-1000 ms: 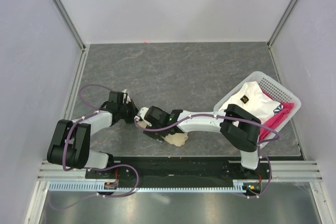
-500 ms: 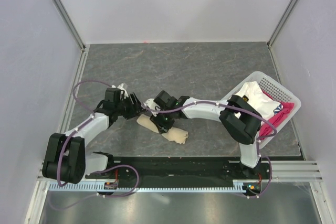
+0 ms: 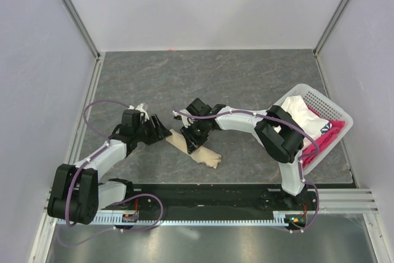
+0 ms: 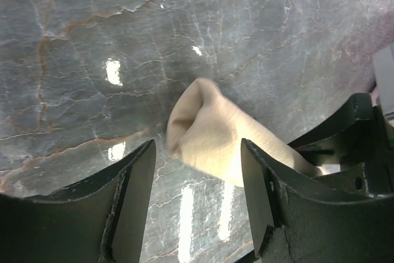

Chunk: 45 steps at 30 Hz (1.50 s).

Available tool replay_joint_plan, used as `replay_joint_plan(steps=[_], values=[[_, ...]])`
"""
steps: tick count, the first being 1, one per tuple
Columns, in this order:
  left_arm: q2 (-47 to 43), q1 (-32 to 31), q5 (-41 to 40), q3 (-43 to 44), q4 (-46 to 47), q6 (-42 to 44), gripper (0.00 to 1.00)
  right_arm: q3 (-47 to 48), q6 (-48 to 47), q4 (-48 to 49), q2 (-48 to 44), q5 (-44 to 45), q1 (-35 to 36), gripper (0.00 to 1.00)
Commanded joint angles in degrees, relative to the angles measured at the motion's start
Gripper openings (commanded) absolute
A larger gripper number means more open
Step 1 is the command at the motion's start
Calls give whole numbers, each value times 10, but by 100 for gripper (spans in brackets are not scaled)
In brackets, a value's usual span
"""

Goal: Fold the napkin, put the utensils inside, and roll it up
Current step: Roll the napkin with the utensil

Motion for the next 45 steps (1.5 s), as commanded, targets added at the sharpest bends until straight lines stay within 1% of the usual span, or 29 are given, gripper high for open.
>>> replay_joint_plan(steps=[1, 2, 3, 4, 7, 10, 12, 16, 19, 22, 25, 26, 28, 29, 31, 32, 33, 34, 35, 37, 38, 39, 42, 43, 44, 45], values=[[-6, 0, -17, 1, 24, -18, 64, -13, 58, -19, -6, 189, -3, 33], [-7, 0, -17, 1, 24, -21, 64, -20, 69, -18, -13, 214, -3, 33], [-8, 0, -19, 1, 23, -23, 64, -24, 82, -11, -26, 264, -3, 33], [-8, 1, -21, 1, 23, -25, 64, -29, 110, -11, -32, 295, -3, 33], [-8, 0, -25, 1, 23, -28, 64, -30, 150, -10, -36, 388, -3, 35], [-7, 0, -22, 6, 24, -26, 64, -15, 174, -13, -19, 424, -7, 35], [-6, 0, -20, 9, 23, -25, 64, -1, 181, -14, 5, 434, -11, 36], [-13, 0, -18, 23, 10, -19, 65, 55, 196, -14, 48, 431, -44, 36], [-22, 1, -21, 31, -3, -13, 65, 91, 198, -10, 66, 427, -52, 39], [-37, 1, -29, 34, -19, -10, 66, 114, 194, -8, 74, 411, -59, 45], [-55, 1, -32, 40, -36, -8, 67, 118, 189, 9, 64, 382, -64, 54], [-59, 1, -32, 43, -44, -8, 67, 118, 187, 15, 59, 377, -66, 61], [-73, 1, -33, 59, -71, -4, 69, 123, 175, 19, 39, 367, -67, 71], [-78, 1, -34, 67, -82, -2, 69, 123, 171, 26, 30, 364, -67, 80], [-94, 2, -36, 95, -119, 12, 73, 121, 157, 35, -6, 355, -70, 86], [-99, 2, -37, 107, -132, 18, 76, 120, 154, 45, -22, 353, -71, 90], [-103, 2, -38, 119, -148, 25, 81, 116, 149, 50, -54, 352, -74, 91], [-109, 3, -39, 147, -178, 42, 82, 110, 144, 54, -71, 352, -76, 93], [-113, 6, -39, 162, -196, 50, 82, 107, 134, 62, -90, 352, -77, 96], [-127, 7, -39, 203, -233, 74, 86, 87, 122, 71, -144, 352, -82, 98], [-135, 9, -39, 213, -240, 80, 88, 77, 109, 81, -182, 356, -85, 98], [-143, 9, -38, 232, -246, 94, 90, 66, 104, 85, -201, 360, -88, 98], [-176, 9, -32, 258, -263, 119, 94, 0, 96, 107, -285, 381, -106, 98], [-184, 9, -25, 262, -264, 124, 94, -47, 95, 116, -308, 384, -112, 98], [-201, 9, -23, 262, -265, 128, 94, -74, 95, 142, -360, 390, -117, 98], [-210, 9, -23, 262, -265, 131, 94, -105, 98, 160, -389, 409, -127, 98]])
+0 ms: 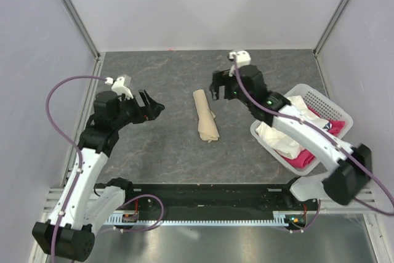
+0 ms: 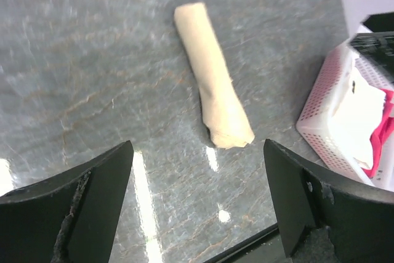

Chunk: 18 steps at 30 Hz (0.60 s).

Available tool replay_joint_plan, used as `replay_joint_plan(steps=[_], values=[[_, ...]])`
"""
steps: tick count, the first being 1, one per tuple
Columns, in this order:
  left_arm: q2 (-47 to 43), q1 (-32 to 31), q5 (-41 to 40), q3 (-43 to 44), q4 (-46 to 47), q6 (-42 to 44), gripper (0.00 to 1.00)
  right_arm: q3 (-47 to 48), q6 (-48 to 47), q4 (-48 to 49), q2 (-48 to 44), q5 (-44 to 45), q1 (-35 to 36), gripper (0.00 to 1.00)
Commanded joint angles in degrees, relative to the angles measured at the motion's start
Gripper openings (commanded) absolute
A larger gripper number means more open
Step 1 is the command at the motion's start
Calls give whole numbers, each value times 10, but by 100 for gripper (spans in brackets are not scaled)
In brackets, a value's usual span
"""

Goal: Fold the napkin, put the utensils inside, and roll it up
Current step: Roll the napkin with the utensil

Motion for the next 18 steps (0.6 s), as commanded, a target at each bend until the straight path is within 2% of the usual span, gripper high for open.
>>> replay_joint_plan(steps=[1, 3, 5, 8, 12, 18], values=[[-47, 2, 10, 20, -33, 54, 94, -163, -14, 73, -129, 55, -27, 98], [-72, 2, 5, 11, -29, 63, 95, -246, -18, 122, -217, 92, -35, 98], [-88, 2, -4, 4, -25, 70, 96, -284, -21, 137, -281, 119, -37, 98], [-116, 2, -17, -13, -21, 89, 96, -331, -23, 136, -329, 147, -38, 98], [-138, 2, -16, -21, -19, 94, 96, -364, -27, 134, -351, 164, -38, 98], [-146, 2, -16, -33, -15, 89, 96, -358, -22, 128, -346, 163, -39, 98]])
